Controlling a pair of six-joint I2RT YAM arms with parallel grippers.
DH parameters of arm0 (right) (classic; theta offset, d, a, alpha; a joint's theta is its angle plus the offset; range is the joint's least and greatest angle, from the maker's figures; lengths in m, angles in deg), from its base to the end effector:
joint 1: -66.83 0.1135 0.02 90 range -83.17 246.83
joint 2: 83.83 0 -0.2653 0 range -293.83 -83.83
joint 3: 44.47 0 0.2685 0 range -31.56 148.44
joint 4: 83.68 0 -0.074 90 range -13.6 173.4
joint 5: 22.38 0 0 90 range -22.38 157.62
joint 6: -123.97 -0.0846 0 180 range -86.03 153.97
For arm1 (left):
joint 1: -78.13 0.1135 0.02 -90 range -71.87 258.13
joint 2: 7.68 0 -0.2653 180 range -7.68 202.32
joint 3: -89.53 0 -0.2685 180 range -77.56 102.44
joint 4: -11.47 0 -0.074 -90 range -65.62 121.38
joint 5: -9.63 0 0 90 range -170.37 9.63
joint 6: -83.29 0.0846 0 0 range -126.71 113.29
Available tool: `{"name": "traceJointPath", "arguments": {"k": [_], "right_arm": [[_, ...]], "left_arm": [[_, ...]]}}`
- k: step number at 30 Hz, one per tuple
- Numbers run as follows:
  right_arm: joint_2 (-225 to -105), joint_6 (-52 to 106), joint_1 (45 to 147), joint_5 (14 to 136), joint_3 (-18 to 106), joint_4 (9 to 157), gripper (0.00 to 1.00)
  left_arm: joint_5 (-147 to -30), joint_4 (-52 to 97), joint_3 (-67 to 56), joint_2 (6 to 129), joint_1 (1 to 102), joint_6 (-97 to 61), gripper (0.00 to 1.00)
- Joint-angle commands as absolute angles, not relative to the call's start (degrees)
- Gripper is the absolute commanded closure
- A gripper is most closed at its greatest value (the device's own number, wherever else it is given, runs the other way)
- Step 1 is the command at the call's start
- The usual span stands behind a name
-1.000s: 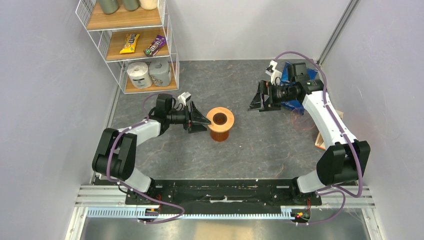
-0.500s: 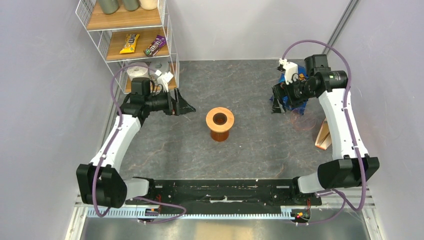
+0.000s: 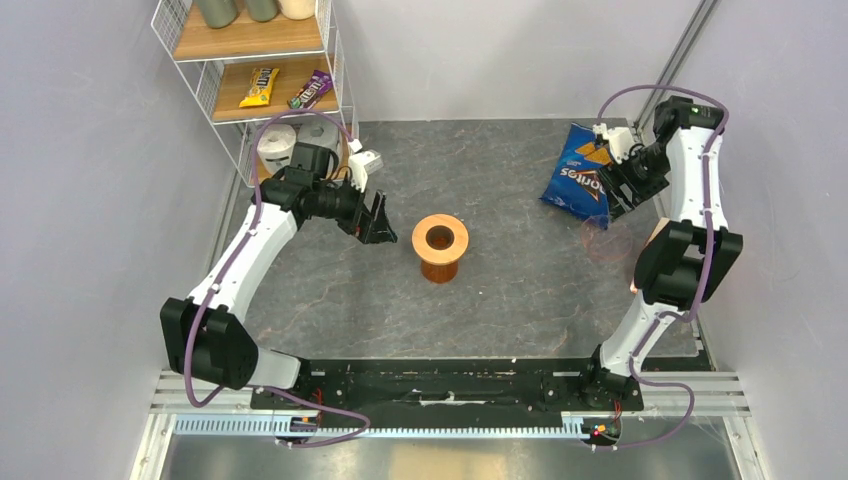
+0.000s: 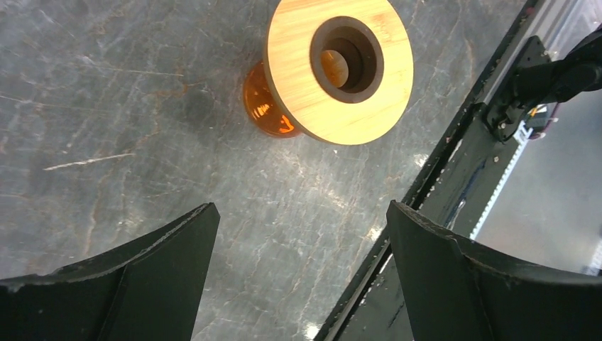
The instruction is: Place the coffee filter in the dripper
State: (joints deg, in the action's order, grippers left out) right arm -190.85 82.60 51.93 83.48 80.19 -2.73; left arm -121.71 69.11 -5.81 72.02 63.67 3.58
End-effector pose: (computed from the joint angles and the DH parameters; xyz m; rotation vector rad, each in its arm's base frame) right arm 0.3700 -0.0745 0.2949 -0.8586 2.7290 0.2257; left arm 0.2992 -0.1349 0.2884 0.8023 2.2487 -0.9220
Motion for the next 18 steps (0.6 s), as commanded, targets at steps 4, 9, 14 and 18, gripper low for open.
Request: {"name": "traceJointPath", "arguments": {"k": [4, 9, 14, 18], "right_arm": [[-196.69, 91.34, 51.93, 79.48, 84.25, -3.26, 0.19], [-200.25, 95.10, 51.97, 79.15, 83.93, -2.91, 0.22], [-200.92, 99.00, 51.86, 76.78, 80.47, 1.27, 0.23], [-202.89, 100.02, 51.88, 75.86, 79.54, 3.46, 0.25]], "left_arm": [[-121.12, 74.61, 0.65, 73.22, 63.81, 12.21, 0.04], [-122.40, 75.26, 2.48, 73.70, 63.72, 11.74, 0.04], [-123.50, 75.44, 3.35, 73.95, 63.64, 11.70, 0.03], [-123.57, 75.62, 3.70, 74.35, 63.29, 11.46, 0.03]]}}
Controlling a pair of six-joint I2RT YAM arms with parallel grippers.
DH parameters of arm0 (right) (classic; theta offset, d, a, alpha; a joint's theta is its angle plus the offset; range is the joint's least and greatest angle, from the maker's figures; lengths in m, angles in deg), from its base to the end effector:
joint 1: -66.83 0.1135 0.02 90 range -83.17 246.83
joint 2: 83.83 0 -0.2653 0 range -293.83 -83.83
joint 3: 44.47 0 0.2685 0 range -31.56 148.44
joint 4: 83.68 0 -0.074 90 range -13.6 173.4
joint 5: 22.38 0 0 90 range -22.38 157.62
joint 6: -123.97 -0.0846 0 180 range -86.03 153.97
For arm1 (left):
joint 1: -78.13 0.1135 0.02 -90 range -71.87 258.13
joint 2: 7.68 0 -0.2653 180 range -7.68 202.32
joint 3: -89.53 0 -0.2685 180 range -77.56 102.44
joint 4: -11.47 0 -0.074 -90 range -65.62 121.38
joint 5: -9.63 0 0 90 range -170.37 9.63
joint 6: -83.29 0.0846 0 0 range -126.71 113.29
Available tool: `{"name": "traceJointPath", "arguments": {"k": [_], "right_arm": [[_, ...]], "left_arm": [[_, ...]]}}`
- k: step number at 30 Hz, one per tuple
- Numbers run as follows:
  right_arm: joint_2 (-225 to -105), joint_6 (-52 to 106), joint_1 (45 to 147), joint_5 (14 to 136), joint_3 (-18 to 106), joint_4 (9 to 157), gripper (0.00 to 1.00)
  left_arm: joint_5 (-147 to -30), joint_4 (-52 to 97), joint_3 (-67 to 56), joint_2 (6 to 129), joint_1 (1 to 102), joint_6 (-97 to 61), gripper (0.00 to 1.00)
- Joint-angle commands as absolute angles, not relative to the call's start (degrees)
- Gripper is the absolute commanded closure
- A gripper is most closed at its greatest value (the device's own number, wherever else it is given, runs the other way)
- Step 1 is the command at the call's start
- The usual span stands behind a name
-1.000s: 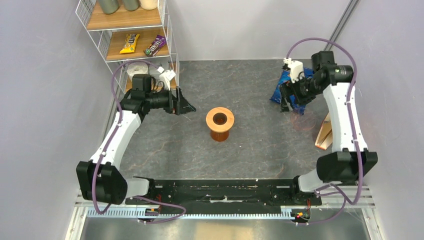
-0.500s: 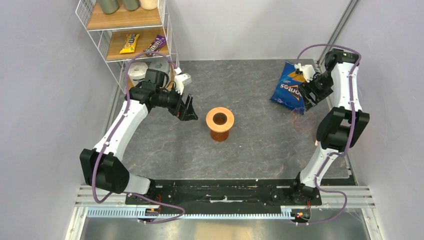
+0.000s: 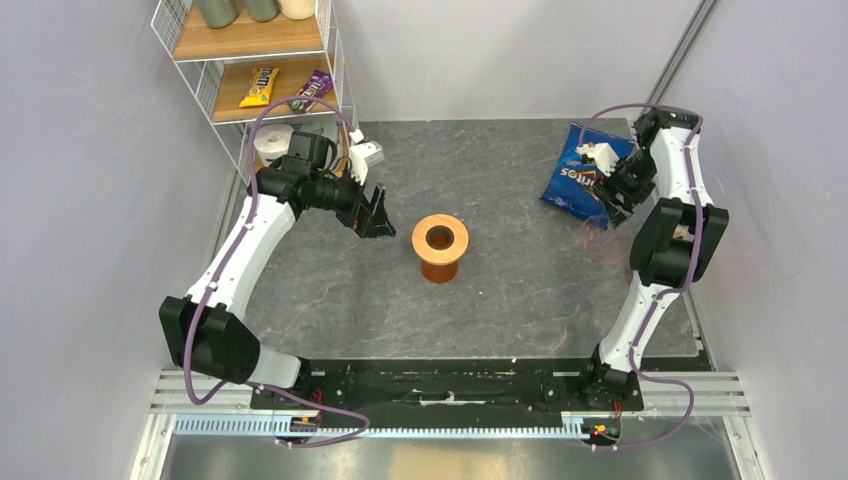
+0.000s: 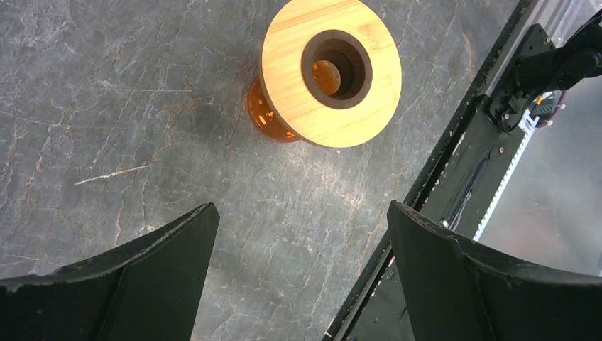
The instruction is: Place the coffee filter in the dripper
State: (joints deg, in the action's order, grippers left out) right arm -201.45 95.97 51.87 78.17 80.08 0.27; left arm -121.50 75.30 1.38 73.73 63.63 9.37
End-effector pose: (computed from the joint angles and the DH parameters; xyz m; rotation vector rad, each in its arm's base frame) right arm 0.4020 -0.0914 0.2238 -1.2025 2.7575 0.2031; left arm 0.3022 -0.1356 0.3139 0.9053 2.2003 -0.8750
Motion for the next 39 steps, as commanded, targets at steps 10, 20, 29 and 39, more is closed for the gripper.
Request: {"name": "traceJointPath", "arguments": {"k": [10, 20, 29, 39], "right_arm": [[-205.12, 99.22, 51.85, 78.58, 77.13, 4.65, 0.47], [-198.76, 98.85, 51.88, 85.71, 75.15, -5.39, 0.92], [-180.69, 84.35, 57.29, 97.34, 80.40, -15.60, 1.00], [-183.89, 49.39, 78.33, 97.15, 95.57, -16.13, 1.00]], "left_arm": [[-120.16, 76.80, 4.18, 74.25, 63.19, 9.34, 0.03], [-120.27, 76.94, 3.48, 73.66, 63.28, 8.63, 0.03], [-121.92, 74.94, 1.68, 72.44, 65.10, 3.93, 0.03], [-114.55, 71.25, 2.84, 69.86, 72.20, -11.91, 0.00]]}}
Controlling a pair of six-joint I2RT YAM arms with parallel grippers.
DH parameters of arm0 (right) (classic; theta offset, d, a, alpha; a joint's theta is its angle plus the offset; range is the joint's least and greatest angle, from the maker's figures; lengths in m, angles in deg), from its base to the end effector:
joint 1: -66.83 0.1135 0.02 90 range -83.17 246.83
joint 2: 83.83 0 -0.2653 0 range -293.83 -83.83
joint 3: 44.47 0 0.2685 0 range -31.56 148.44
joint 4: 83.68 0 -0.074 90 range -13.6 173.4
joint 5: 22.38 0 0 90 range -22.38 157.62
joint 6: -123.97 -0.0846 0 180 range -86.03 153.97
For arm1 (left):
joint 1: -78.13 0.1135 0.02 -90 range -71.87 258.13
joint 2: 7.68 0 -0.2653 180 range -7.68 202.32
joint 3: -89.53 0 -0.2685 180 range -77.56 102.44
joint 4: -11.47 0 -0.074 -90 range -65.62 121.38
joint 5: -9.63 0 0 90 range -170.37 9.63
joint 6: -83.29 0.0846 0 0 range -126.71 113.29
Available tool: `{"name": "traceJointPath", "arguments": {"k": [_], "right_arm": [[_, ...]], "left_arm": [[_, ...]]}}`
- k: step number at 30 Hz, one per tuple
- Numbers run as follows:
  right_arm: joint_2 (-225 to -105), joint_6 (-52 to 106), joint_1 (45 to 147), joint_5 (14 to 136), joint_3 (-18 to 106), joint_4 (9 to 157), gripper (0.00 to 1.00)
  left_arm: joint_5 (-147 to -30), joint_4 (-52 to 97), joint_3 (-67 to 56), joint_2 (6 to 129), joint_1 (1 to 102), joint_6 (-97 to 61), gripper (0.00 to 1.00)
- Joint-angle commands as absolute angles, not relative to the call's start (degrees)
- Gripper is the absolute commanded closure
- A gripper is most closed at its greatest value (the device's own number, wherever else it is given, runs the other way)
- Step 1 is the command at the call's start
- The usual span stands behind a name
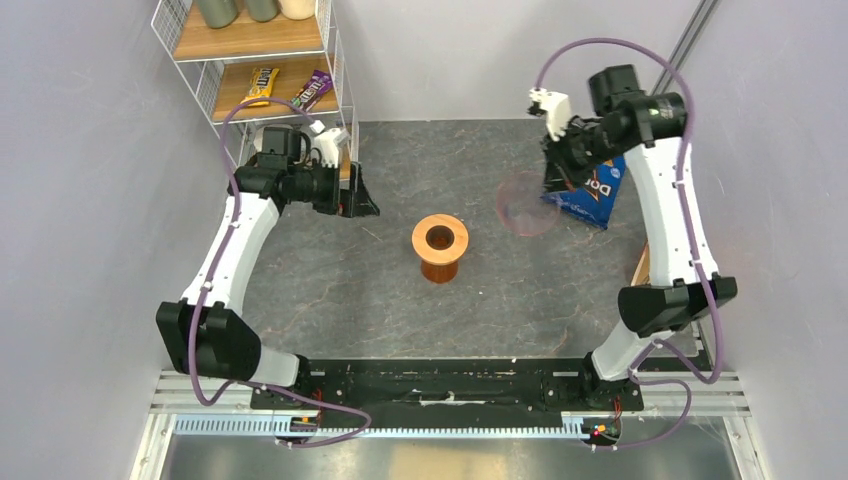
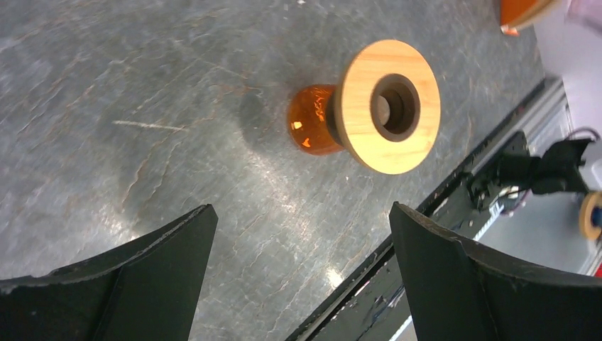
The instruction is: Place the coffee filter in the dripper
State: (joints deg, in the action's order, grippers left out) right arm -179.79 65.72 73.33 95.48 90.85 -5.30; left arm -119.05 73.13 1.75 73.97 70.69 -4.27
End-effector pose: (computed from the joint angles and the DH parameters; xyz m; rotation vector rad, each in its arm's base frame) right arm 0.3178 0.0760 0.4160 -0.9749 2.3386 0.4756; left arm 0.3237 -0.0956 0.3163 0.4950 2.3273 -0.8643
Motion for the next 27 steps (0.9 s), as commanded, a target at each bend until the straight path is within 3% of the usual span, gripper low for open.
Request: {"name": "traceJointPath", "arguments": {"k": [1, 6, 14, 27], "right_arm": [[-184.91, 47.63, 79.59, 96.50, 97.62, -16.18, 1.00], [-188.60, 39.77, 88.37, 91.43, 107.81, -16.25, 1.00], [-192.04, 35.22, 97.79, 89.71, 107.80, -16.04, 1.00], [-199.07, 34.06, 99.71, 89.38, 111.25, -14.49, 1.00]], "left_arm": [[-113.58, 71.40, 2.38, 68.84, 72.45, -12.00, 0.00], [-111.00, 70.63, -1.24, 64.67, 72.62, -13.04, 0.00], [-110.43, 68.59, -4.17, 62.89, 72.68, -15.65, 0.00], [-110.32, 65.34, -8.25, 60.04, 72.75, -19.10, 0.01]]}}
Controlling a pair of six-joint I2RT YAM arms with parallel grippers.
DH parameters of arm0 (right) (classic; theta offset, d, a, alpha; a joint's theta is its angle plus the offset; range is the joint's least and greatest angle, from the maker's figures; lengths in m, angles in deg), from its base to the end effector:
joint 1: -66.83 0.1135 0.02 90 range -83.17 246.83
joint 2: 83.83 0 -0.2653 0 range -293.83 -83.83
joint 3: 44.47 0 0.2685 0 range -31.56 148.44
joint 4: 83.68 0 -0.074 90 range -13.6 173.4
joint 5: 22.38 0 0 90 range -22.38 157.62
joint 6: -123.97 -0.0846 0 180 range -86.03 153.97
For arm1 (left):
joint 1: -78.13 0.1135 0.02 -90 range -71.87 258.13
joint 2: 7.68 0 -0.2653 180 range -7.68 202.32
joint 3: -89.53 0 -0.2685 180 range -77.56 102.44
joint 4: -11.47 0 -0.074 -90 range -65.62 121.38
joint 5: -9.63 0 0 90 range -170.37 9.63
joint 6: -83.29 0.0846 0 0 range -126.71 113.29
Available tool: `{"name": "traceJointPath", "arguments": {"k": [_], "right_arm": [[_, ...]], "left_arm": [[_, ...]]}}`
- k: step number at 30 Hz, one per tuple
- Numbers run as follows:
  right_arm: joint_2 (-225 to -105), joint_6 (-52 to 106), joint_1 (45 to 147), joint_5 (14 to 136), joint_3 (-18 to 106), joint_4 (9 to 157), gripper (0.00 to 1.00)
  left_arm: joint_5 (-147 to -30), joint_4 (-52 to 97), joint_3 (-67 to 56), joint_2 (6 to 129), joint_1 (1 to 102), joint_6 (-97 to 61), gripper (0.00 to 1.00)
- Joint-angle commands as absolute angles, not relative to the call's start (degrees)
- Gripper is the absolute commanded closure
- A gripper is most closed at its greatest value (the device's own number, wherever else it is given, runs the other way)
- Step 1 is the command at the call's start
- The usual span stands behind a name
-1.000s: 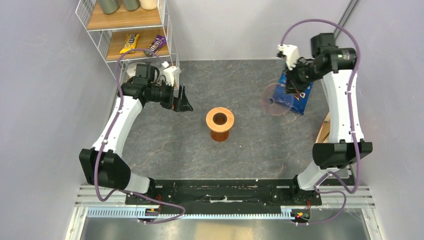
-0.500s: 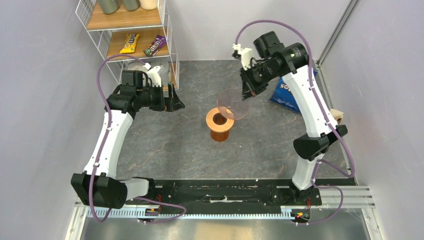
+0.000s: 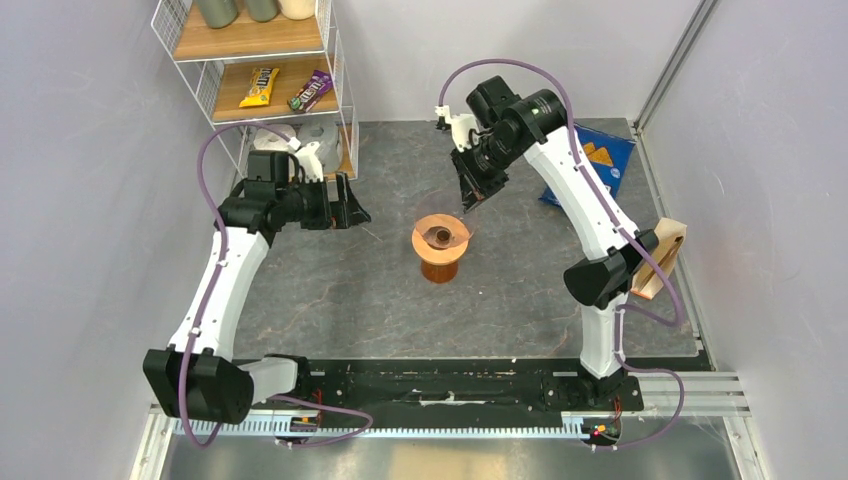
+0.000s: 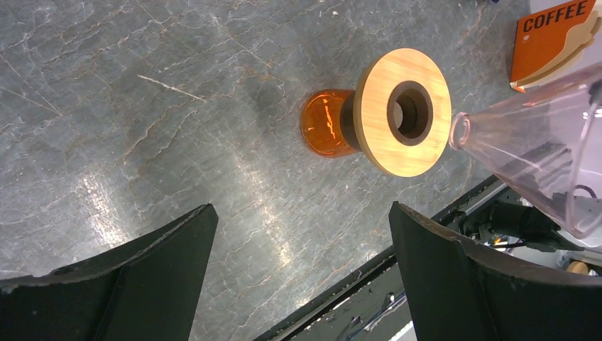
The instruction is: Place the coffee filter in the dripper
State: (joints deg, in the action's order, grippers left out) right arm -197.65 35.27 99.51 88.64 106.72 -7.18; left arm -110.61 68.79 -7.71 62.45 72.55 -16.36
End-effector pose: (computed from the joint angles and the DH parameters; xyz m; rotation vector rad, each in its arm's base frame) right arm 0.3223 0.2428 0.3793 -0.9125 2.6151 0.6525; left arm 0.2909 -0.0712 0.3183 0.1793 2.3304 -0.7505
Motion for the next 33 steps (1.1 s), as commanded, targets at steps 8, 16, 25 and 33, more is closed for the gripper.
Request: {"name": "traceJointPath", "arguments": {"k": [8, 16, 25, 33], "right_arm": [[-202.33, 35.02, 99.55, 89.51, 112.18, -14.54, 1.00], [-204.37, 34.93, 97.42, 90.51, 112.19, -14.49, 1.00], [-205.42, 34.96, 96.84, 92.34, 111.99, -14.28, 1.00], [-205.64, 34.97, 96.89, 93.55, 111.18, -14.38, 1.00]], "left_arm": [[-109.35, 65.73, -8.65, 58.70, 72.72, -17.96, 0.01], [-109.29, 65.60, -9.17, 57.92, 72.77, -17.78, 0.01], [-109.31, 65.59, -9.57, 57.96, 72.77, -17.43, 0.01], [-109.42, 65.36, -10.05, 58.09, 72.77, -17.35, 0.01]]}}
